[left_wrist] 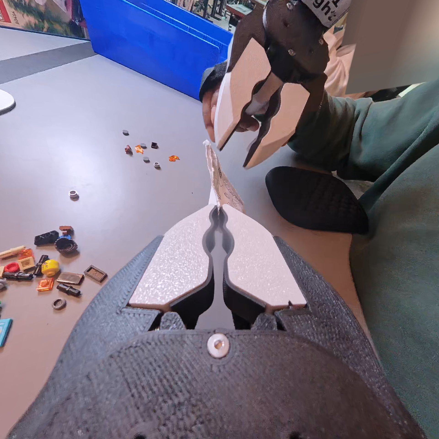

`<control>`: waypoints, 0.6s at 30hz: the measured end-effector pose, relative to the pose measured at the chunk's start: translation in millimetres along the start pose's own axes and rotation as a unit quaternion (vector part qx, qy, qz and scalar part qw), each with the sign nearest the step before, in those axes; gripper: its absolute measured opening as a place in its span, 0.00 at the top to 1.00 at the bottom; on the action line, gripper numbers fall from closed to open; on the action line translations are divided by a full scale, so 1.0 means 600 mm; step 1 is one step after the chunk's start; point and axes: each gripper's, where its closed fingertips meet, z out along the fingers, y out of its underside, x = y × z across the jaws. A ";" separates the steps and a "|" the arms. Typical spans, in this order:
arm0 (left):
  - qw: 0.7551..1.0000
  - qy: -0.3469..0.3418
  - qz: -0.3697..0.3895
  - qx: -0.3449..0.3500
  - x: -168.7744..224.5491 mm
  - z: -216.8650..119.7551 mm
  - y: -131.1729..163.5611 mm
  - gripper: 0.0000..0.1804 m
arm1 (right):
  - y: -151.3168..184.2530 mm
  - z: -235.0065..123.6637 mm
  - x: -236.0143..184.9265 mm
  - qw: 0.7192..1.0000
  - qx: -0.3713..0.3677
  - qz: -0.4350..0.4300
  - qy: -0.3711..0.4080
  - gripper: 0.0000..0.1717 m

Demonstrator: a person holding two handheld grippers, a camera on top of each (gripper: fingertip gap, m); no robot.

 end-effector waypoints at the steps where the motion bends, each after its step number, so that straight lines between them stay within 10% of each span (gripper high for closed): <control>1: 1.000 0.002 0.006 -0.004 0.003 0.001 0.002 1.00 | 0.006 0.005 -0.003 1.000 -0.010 -0.005 -0.002 0.87; 18: 0.995 -0.039 0.079 -0.051 0.002 0.005 0.017 1.00 | 0.015 0.018 -0.026 0.999 -0.032 -0.023 -0.027 0.93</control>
